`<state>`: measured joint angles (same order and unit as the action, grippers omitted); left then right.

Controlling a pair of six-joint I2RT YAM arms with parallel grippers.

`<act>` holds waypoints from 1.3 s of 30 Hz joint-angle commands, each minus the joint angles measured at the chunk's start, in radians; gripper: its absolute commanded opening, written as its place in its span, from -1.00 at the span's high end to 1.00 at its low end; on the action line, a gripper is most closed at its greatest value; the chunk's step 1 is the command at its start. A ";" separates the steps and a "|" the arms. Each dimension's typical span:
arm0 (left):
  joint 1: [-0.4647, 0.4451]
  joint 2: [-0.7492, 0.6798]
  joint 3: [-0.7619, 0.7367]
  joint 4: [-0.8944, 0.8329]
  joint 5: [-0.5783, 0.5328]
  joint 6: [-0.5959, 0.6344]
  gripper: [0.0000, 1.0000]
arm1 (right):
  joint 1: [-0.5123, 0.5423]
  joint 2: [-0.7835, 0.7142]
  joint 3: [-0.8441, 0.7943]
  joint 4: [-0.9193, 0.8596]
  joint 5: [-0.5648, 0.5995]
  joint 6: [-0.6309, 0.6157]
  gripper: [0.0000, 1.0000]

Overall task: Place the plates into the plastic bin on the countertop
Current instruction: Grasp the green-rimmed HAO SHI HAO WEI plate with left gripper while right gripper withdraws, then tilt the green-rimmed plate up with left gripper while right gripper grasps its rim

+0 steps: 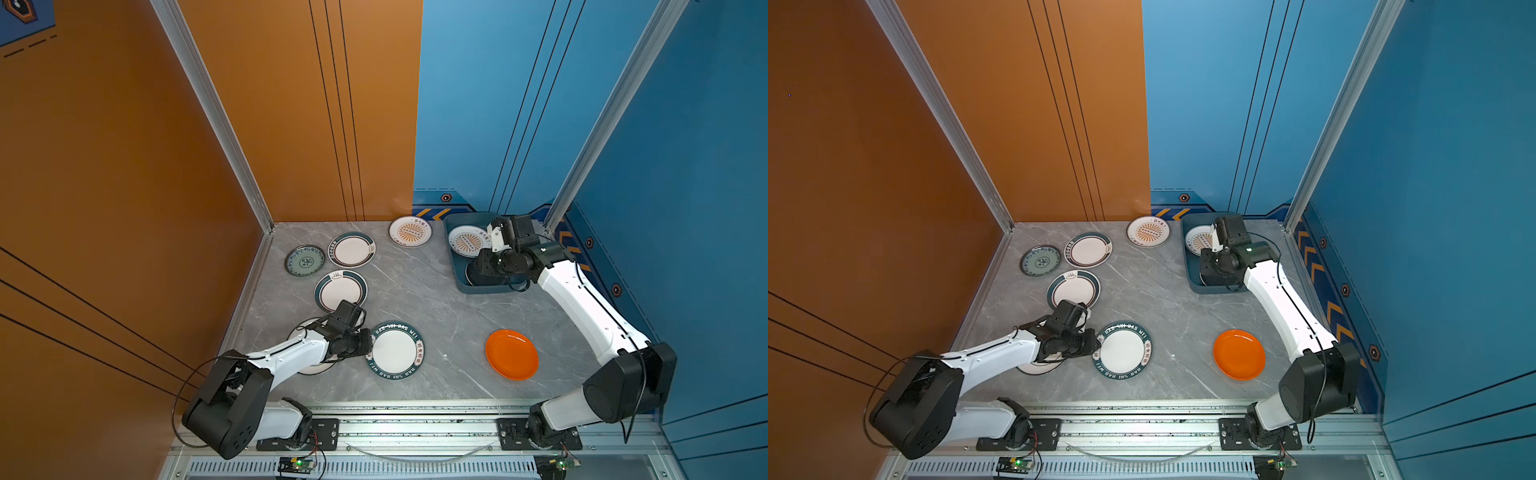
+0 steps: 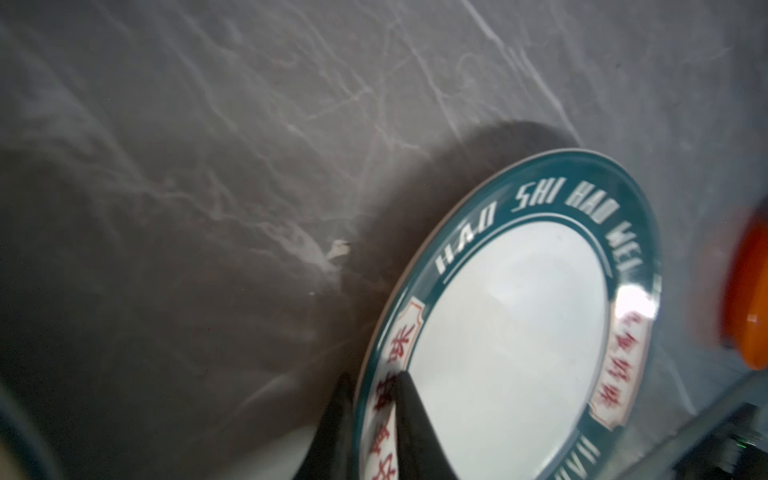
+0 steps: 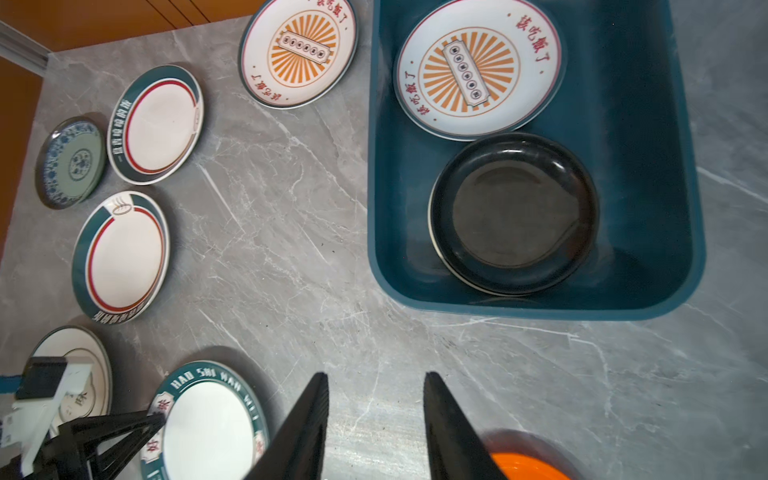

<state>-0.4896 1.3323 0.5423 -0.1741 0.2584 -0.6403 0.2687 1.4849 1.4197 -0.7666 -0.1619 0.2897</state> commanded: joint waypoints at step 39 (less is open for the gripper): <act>0.137 -0.041 0.200 -0.005 0.253 0.004 1.00 | 0.142 0.239 -0.537 0.743 -0.545 0.224 -0.19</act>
<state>-0.3683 1.3254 0.6884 -0.1684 0.4618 -0.6411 0.4061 1.7180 0.8913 -0.0940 -0.6804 0.4957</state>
